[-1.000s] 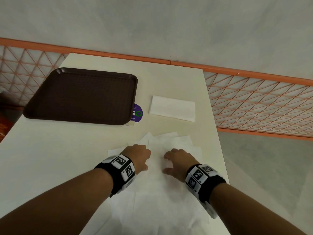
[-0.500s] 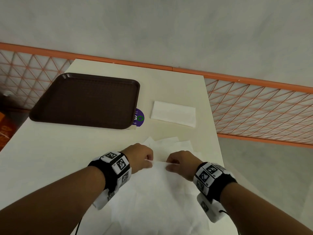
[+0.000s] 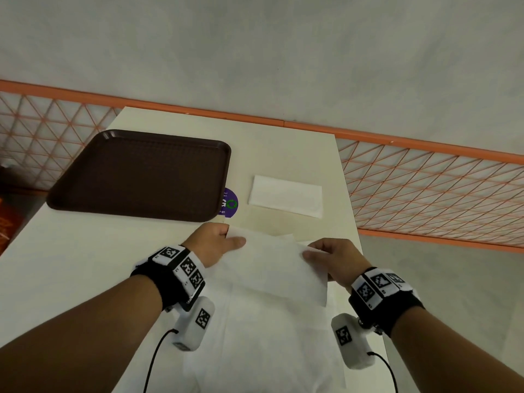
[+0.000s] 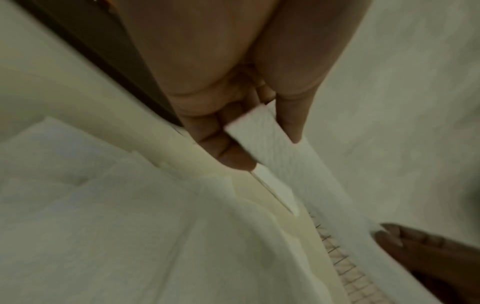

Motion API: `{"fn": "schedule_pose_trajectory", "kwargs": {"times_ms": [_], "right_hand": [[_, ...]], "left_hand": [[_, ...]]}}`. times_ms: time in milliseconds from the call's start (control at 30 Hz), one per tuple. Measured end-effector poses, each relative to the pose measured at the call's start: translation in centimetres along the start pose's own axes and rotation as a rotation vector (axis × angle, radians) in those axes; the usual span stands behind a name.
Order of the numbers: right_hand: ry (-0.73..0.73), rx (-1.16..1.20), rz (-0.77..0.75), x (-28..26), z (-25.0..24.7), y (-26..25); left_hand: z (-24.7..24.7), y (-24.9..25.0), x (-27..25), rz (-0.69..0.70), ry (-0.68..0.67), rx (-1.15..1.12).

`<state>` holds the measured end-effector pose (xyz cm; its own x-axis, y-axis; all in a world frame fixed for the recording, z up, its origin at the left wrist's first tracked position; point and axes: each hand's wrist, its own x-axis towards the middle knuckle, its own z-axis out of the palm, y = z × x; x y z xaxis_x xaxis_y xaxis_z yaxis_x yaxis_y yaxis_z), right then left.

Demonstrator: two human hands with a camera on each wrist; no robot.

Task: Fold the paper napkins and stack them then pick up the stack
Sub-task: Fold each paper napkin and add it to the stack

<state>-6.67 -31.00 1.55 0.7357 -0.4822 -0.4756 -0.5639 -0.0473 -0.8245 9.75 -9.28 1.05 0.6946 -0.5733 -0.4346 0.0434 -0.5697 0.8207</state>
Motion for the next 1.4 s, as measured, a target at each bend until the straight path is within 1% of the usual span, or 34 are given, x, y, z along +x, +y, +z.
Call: {"fn": "schedule_pose_trajectory", "kwargs": {"times_ms": [67, 167, 233, 300, 400, 533, 700, 867, 1000, 1167, 1267, 1400], "right_hand": [[0.023, 0.117, 0.046, 0.2, 0.2, 0.4], [0.032, 0.250, 0.124, 0.4, 0.5, 1.3], [0.019, 0.277, 0.190, 0.7, 0.6, 1.8], [0.008, 0.245, 0.222, 1.3, 0.3, 2.2], [0.055, 0.229, 0.201, 2.9, -0.7, 2.0], [0.104, 0.260, 0.170, 5.7, -2.6, 0.6], [0.166, 0.231, 0.139, 9.4, -4.5, -1.6], [0.165, 0.268, 0.155, 13.5, -6.0, -3.1], [0.183, 0.187, 0.163, 16.5, -7.0, -3.7], [0.252, 0.010, 0.163, 20.0, -7.1, -3.4], [0.286, -0.085, 0.165, 21.5, -6.8, -2.9], [0.305, -0.205, 0.155, 22.2, -6.5, -2.3]], "left_hand": [[0.2, -0.4, 0.9, -0.002, 0.052, -0.063], [1.2, -1.2, 1.9, -0.034, 0.120, -0.069], [1.8, -1.4, 2.4, -0.060, 0.162, -0.057], [2.1, -1.1, 2.9, -0.068, 0.184, -0.046], [2.6, -0.3, 4.1, -0.082, 0.191, 0.015], [3.0, 0.7, 6.2, -0.086, 0.168, 0.039], [2.5, 3.3, 10.4, -0.042, 0.191, 0.102], [2.6, 5.3, 15.1, -0.008, 0.220, 0.191], [2.8, 5.9, 18.1, 0.024, 0.268, 0.303], [2.8, 6.3, 20.8, -0.020, 0.304, 0.414], [2.9, 6.0, 21.9, -0.047, 0.311, 0.465], [3.1, 5.2, 22.7, -0.048, 0.328, 0.532]]}}
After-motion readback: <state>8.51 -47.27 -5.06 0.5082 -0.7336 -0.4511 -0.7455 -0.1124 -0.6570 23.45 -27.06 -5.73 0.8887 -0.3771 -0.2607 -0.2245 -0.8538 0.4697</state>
